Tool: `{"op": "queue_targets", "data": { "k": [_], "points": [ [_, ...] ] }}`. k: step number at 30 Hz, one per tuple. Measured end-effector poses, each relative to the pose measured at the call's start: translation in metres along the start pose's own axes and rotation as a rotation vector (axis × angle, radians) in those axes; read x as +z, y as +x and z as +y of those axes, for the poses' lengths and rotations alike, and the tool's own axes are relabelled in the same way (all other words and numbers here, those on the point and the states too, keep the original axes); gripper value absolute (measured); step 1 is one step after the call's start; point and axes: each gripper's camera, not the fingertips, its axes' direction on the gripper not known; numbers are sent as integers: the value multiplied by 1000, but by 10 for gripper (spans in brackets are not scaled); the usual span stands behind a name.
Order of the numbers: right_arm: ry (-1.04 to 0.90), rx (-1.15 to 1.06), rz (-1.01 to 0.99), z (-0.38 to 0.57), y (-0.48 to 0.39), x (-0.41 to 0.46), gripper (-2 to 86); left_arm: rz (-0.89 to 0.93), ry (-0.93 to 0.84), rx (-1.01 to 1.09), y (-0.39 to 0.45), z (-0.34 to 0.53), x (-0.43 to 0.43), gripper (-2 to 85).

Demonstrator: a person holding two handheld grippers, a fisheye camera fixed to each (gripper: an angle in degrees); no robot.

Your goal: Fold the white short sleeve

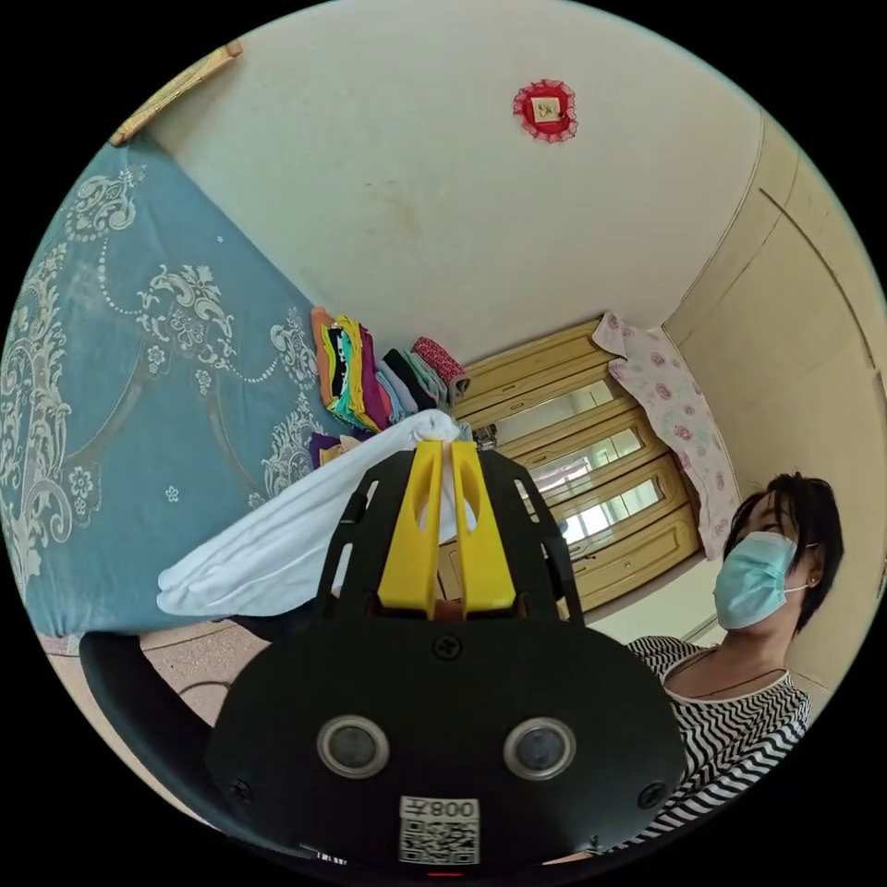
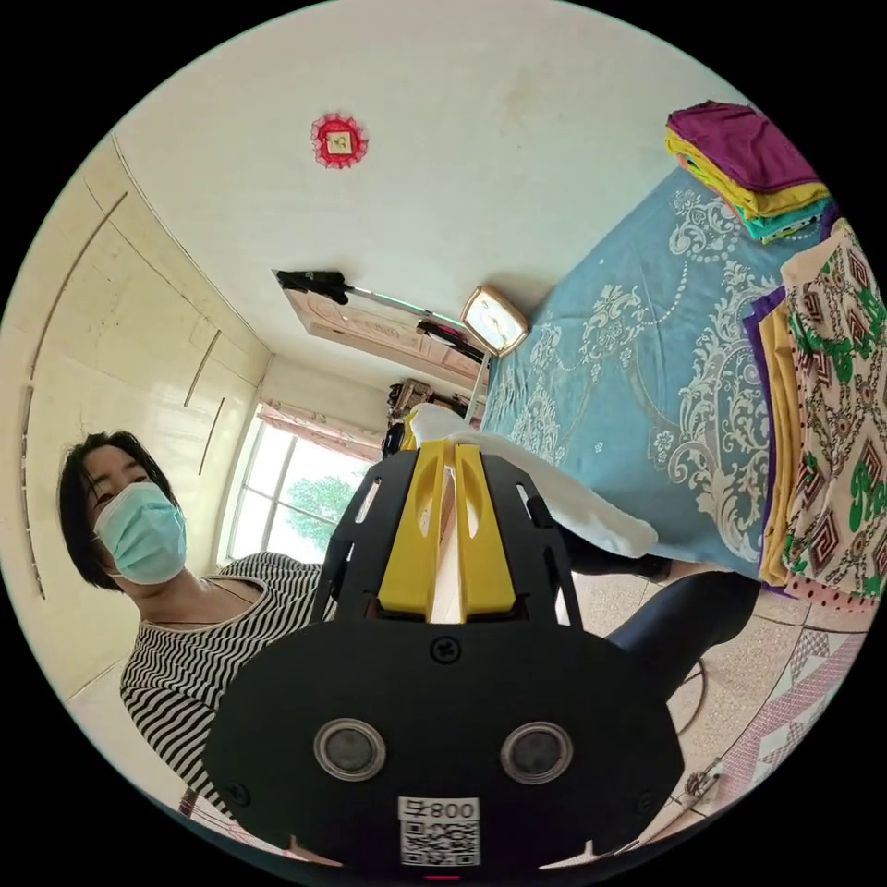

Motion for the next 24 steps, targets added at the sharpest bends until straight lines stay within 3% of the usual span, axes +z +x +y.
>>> {"op": "queue_targets", "data": {
  "k": [8,13,20,24],
  "points": [
    [152,-164,191,-44,-39,-168,15,94,-55,192,43,-68,218,18],
    [197,-198,356,-42,-56,-255,14,122,-133,231,40,-59,345,18],
    [164,131,572,18,37,-350,13,-12,-471,-20,-76,42,540,17],
    [102,337,560,48,97,-377,12,-76,-584,-147,-127,88,609,18]
  ]
}}
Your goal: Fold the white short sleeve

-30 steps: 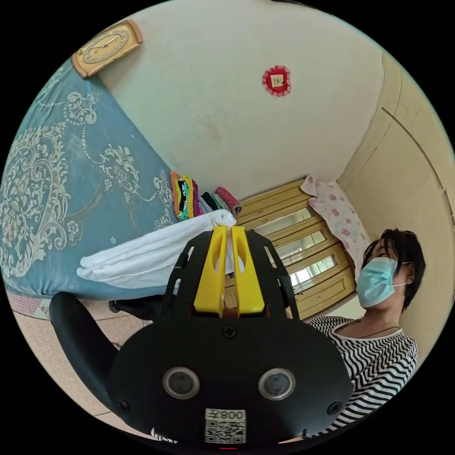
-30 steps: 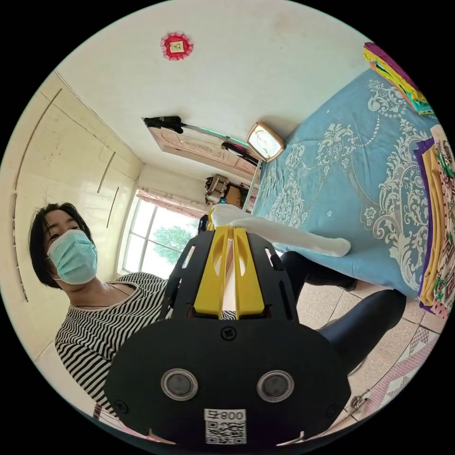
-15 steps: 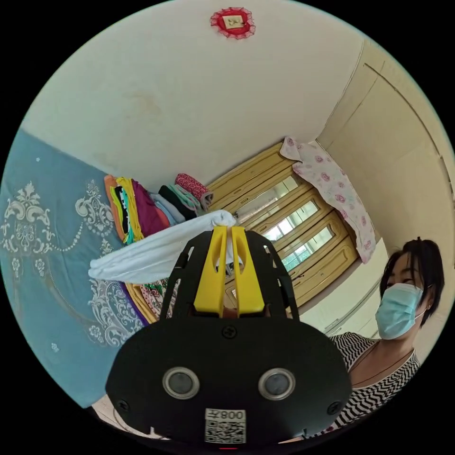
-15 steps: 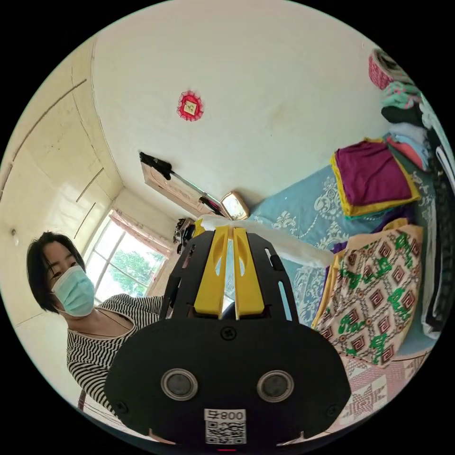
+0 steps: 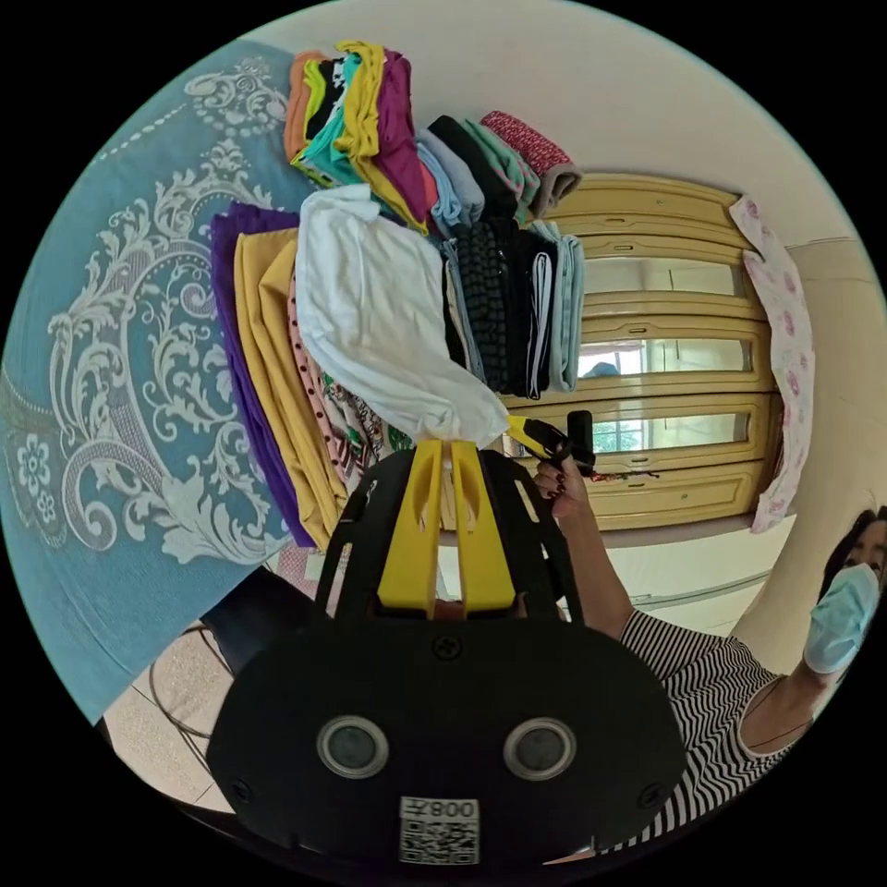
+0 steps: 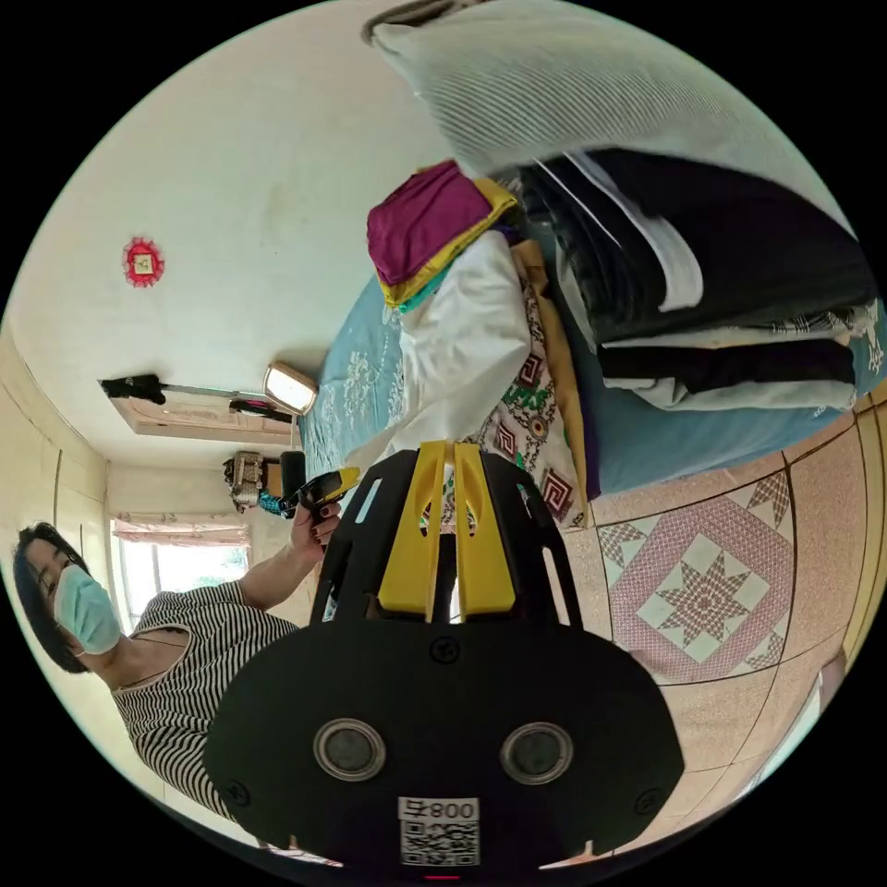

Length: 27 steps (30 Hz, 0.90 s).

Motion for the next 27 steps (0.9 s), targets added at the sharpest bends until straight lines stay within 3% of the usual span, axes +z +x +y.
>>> {"op": "queue_targets", "data": {
  "k": [9,16,20,27],
  "points": [
    [1,-82,72,-1,20,-51,13,-49,-40,117,6,-29,96,18],
    [-102,-8,210,-1,60,-49,14,-137,-147,65,-33,-37,180,17],
    [-105,44,191,-2,81,-47,14,-208,-181,54,-53,-46,217,17],
    [-48,62,124,3,86,-57,13,-163,-202,19,-74,-49,248,12]
  ]
}}
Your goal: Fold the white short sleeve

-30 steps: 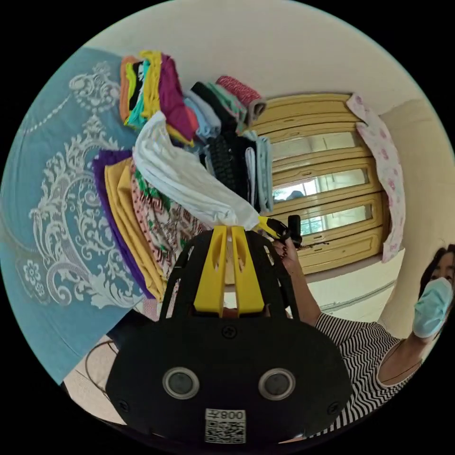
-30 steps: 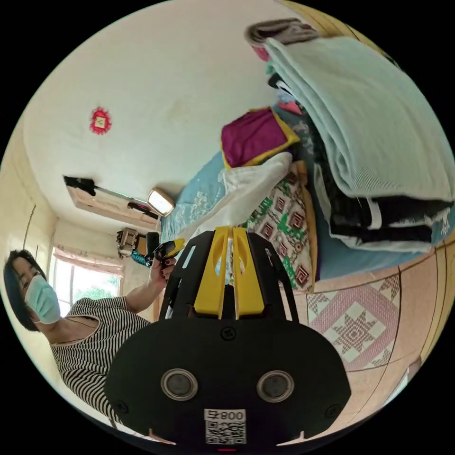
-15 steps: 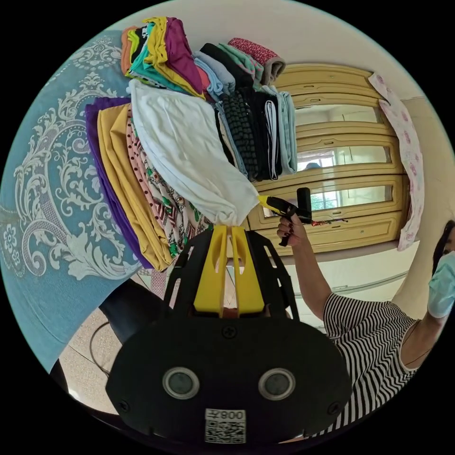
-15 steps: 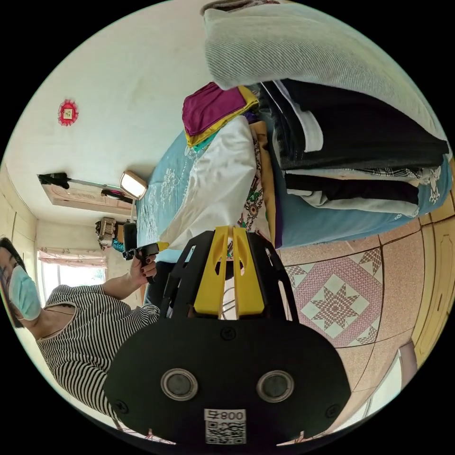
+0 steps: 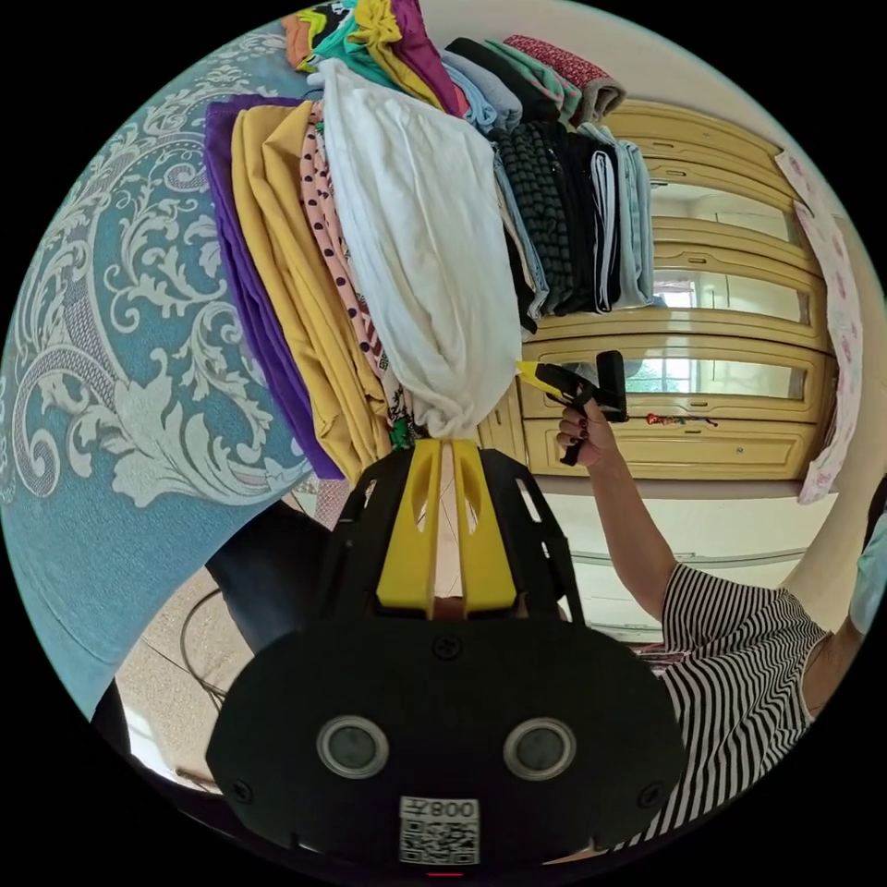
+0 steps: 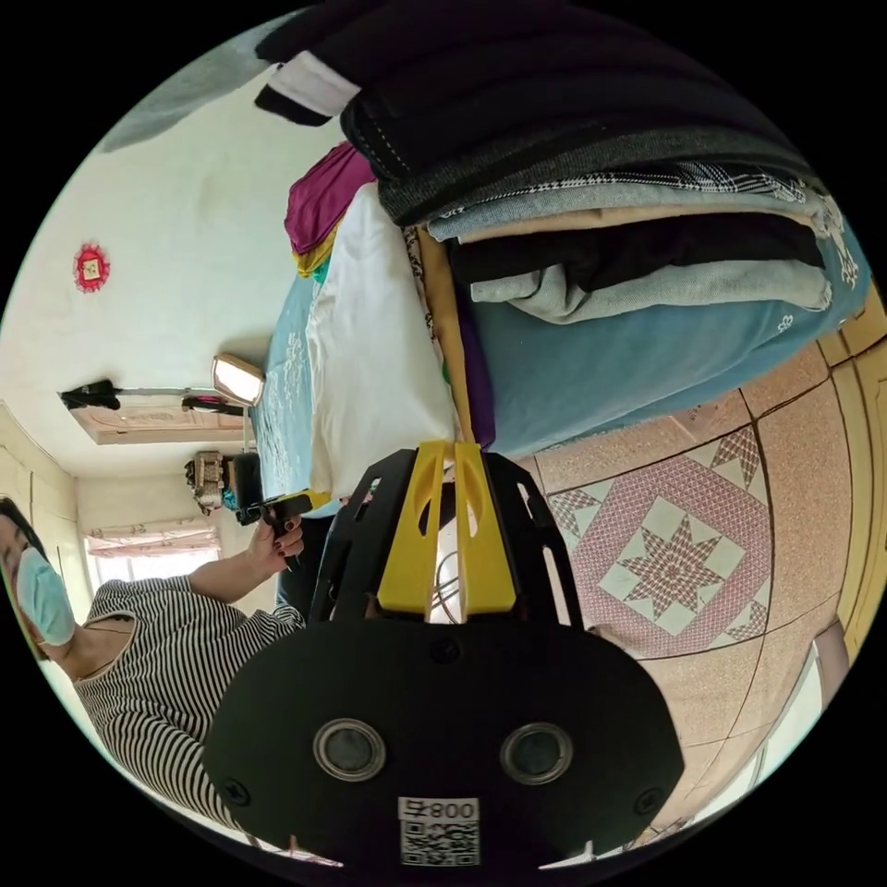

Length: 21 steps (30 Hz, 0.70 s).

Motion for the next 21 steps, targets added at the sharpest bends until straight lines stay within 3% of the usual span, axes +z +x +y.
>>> {"op": "queue_targets", "data": {
  "k": [6,10,17,21],
  "points": [
    [114,11,177,16,-24,-20,3,-18,72,73,16,10,-10,4],
    [240,-95,174,25,-69,-24,1,-111,92,212,40,-5,-2,3],
    [104,-197,456,-3,-121,46,1,-456,-91,326,36,-27,71,2],
    [127,-162,408,-4,-129,51,1,-418,-75,300,33,-21,73,1]
  ]
}}
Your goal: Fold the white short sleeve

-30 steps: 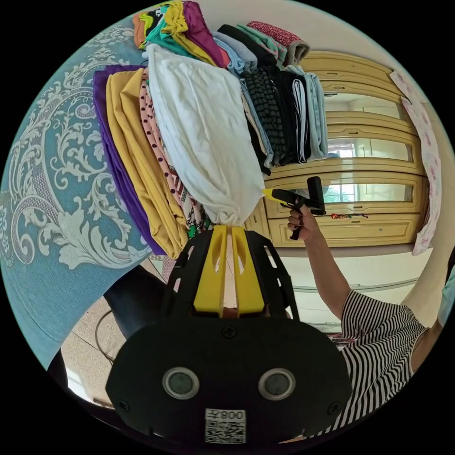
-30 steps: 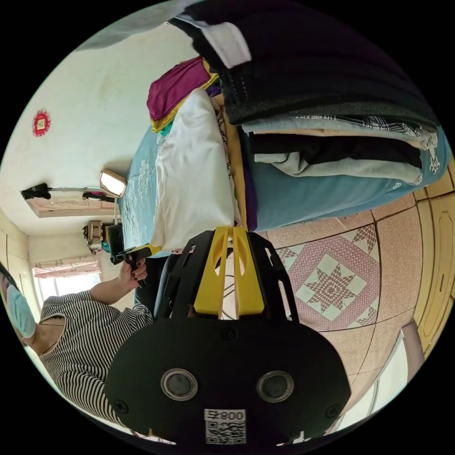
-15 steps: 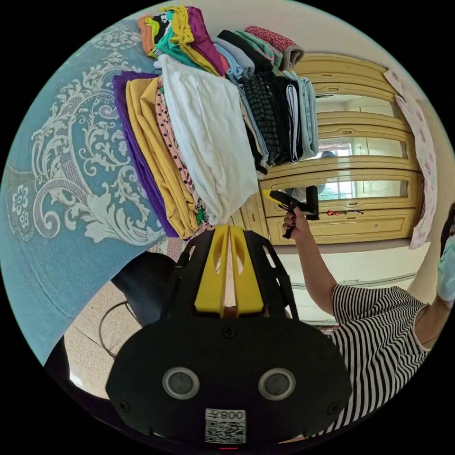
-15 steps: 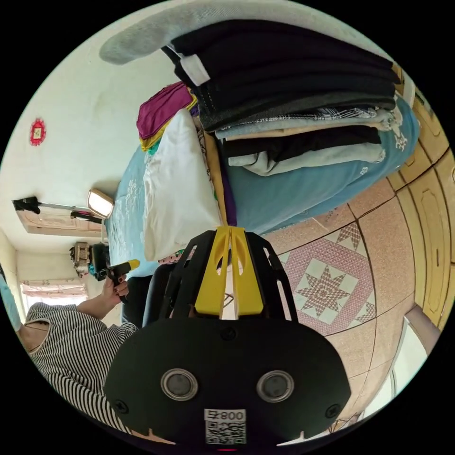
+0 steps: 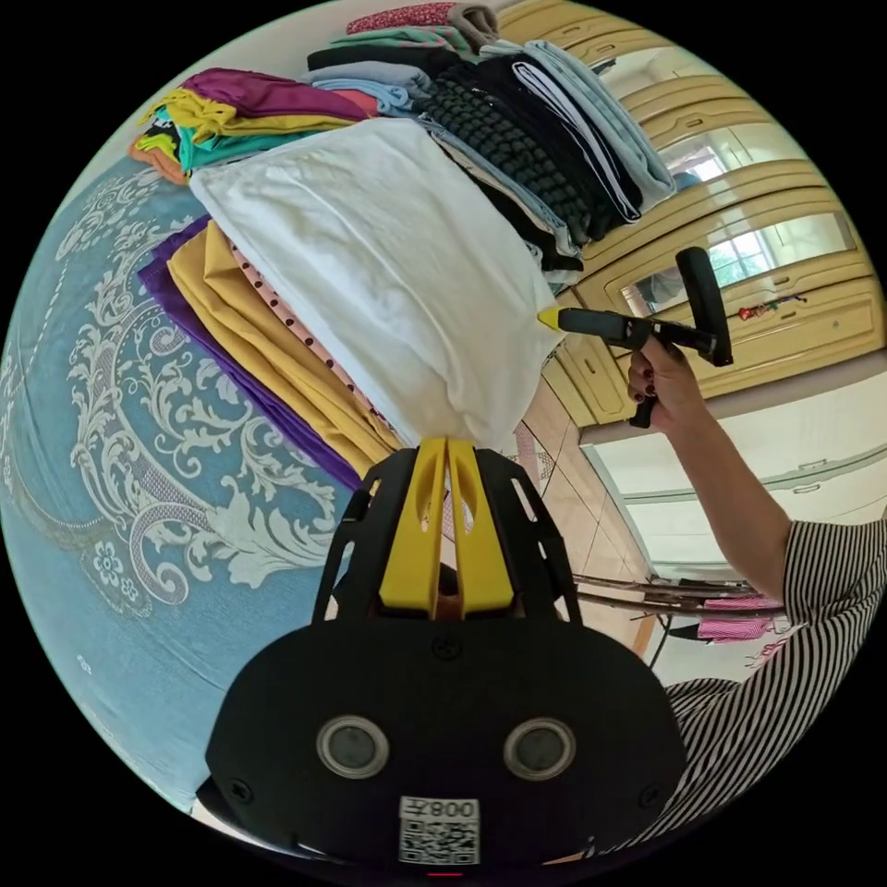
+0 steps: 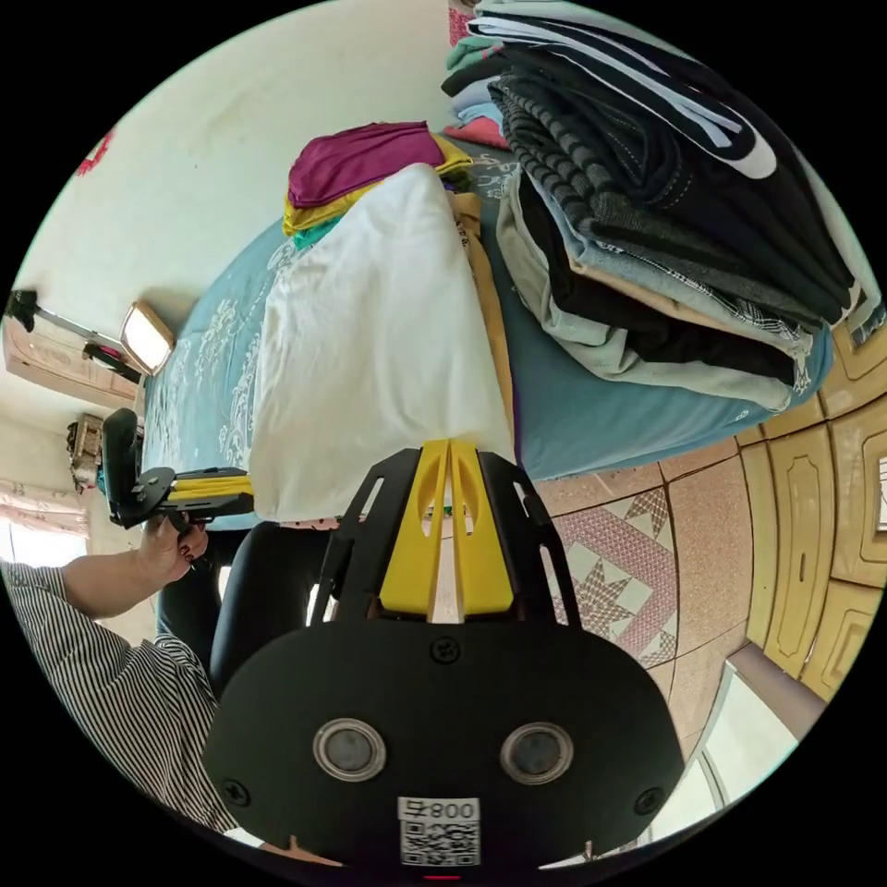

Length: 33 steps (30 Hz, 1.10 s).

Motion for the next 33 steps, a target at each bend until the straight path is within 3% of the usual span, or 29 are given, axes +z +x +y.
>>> {"op": "queue_targets", "data": {
  "k": [6,11,13,20,24,29,33],
  "points": [
    [172,-101,50,0,-66,-33,1,-39,104,103,20,5,-22,2],
    [4,-240,143,-14,-135,23,1,-147,3,117,11,0,2,2],
    [12,-222,166,-14,-145,34,2,-105,-6,104,5,3,2,2],
    [47,-190,90,-27,-172,9,1,-116,157,142,4,3,-43,2],
    [69,-170,15,-41,-188,-1,1,-133,10,134,-21,-7,-23,2],
    [241,-201,-66,-81,-220,-31,4,-62,193,129,-35,23,-72,3],
    [301,-306,-136,-139,-249,-35,15,-227,271,102,-65,49,-112,7]
  ]
}}
